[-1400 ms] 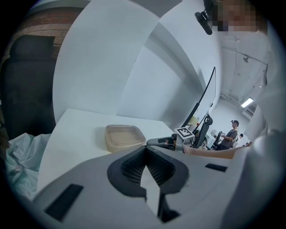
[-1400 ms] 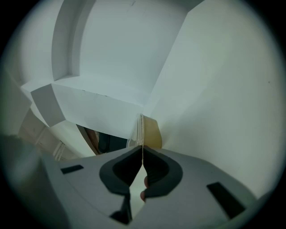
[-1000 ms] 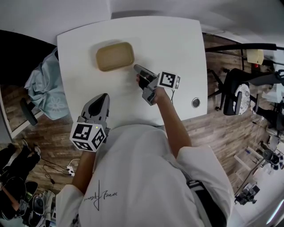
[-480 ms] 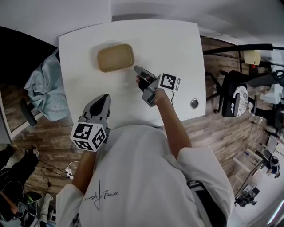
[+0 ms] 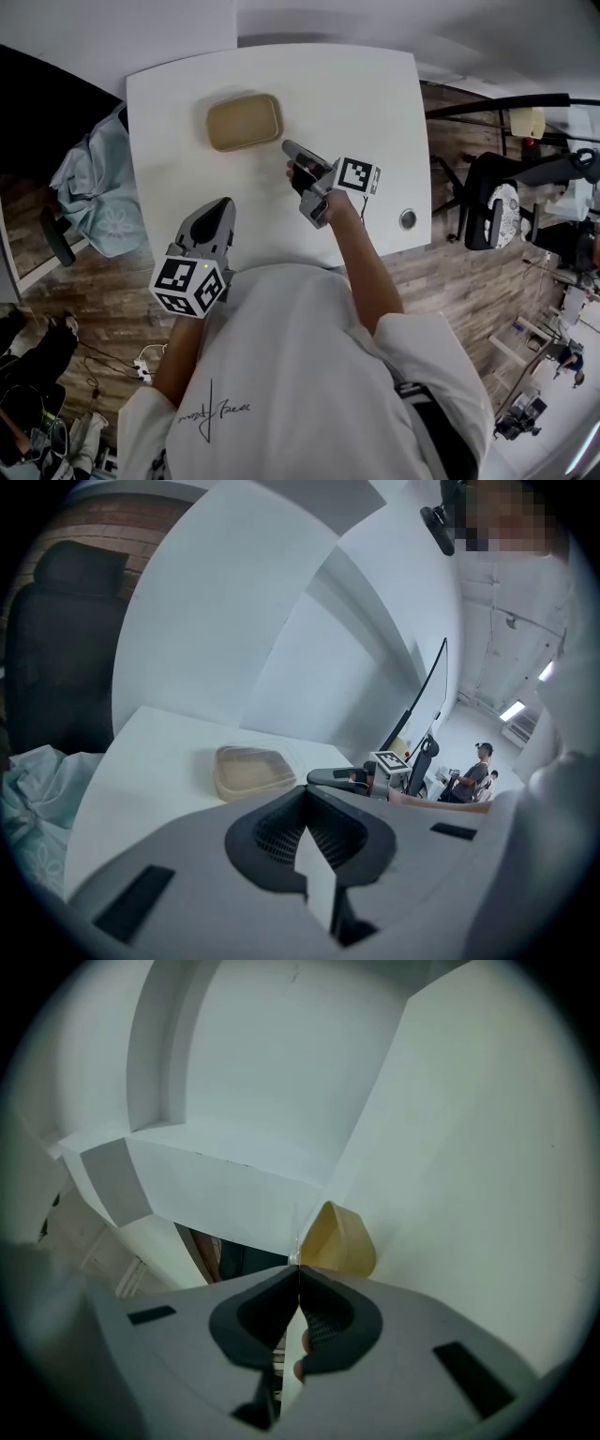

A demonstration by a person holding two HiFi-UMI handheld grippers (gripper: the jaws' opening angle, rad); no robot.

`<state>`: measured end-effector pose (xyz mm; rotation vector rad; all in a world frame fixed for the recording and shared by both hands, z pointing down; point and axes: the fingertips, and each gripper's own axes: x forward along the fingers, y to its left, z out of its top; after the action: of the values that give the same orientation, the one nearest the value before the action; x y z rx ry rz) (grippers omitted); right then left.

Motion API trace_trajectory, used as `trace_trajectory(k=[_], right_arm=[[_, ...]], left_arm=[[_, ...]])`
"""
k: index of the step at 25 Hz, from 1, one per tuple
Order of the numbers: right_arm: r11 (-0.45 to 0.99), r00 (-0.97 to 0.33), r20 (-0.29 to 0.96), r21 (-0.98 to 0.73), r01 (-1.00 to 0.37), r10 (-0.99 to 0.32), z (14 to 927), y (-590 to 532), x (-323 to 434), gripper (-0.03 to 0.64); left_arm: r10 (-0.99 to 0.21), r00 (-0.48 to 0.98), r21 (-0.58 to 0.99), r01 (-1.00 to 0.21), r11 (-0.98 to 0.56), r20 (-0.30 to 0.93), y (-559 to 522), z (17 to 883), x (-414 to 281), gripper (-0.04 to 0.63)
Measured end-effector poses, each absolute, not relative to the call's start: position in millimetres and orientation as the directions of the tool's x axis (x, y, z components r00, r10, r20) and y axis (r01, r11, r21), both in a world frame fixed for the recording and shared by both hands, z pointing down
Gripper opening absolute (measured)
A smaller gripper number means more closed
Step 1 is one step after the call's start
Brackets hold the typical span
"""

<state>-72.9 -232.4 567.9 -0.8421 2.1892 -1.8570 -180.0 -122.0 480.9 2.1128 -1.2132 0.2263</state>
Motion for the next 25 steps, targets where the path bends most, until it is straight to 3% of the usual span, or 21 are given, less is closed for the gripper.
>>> trace_trajectory(k=[25], right_arm=[[0.122,-0.844,0.189,-0.951,-0.285,-0.502,533,-212,-83,0.012]], left_arm=[[-0.757,0.521,0.517,-0.807,-0.286,0.394,-114,474,-207,0.007]])
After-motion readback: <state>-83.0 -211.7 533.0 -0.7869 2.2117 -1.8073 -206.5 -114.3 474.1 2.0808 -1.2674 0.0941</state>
